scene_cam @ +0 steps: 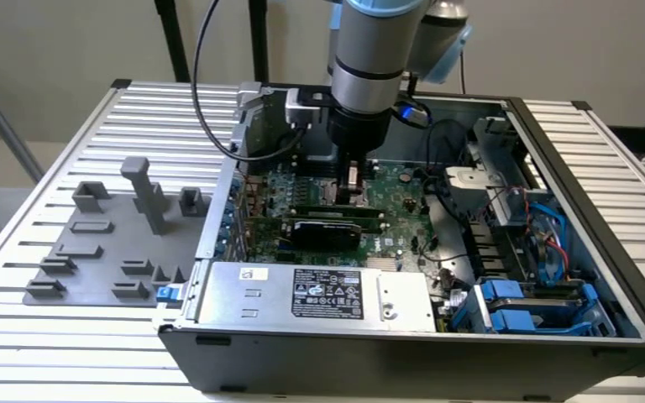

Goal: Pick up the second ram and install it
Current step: 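Press down the second ram until it locks into place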

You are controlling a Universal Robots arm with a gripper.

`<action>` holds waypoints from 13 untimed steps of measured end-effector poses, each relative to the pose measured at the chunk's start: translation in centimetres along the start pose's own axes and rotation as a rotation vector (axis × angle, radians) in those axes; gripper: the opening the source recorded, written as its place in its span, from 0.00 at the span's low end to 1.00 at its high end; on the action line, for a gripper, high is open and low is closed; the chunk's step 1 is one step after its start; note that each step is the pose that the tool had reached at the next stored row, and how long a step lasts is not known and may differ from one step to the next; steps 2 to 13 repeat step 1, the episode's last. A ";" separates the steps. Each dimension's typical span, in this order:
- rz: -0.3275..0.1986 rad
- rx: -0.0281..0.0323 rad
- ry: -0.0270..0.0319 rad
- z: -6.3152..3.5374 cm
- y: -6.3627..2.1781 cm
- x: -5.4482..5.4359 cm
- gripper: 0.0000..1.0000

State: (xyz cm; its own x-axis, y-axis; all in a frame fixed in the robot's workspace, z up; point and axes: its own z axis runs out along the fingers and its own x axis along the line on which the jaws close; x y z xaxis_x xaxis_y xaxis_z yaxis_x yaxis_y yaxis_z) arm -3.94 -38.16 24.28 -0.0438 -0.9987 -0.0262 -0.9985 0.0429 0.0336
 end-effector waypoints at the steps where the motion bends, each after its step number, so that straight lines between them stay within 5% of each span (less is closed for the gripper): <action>1: 0.000 0.0000 0.0000 0.00 0.00 0.0 0.00; 13: 0.000 0.0000 0.0000 0.00 0.00 0.0 0.00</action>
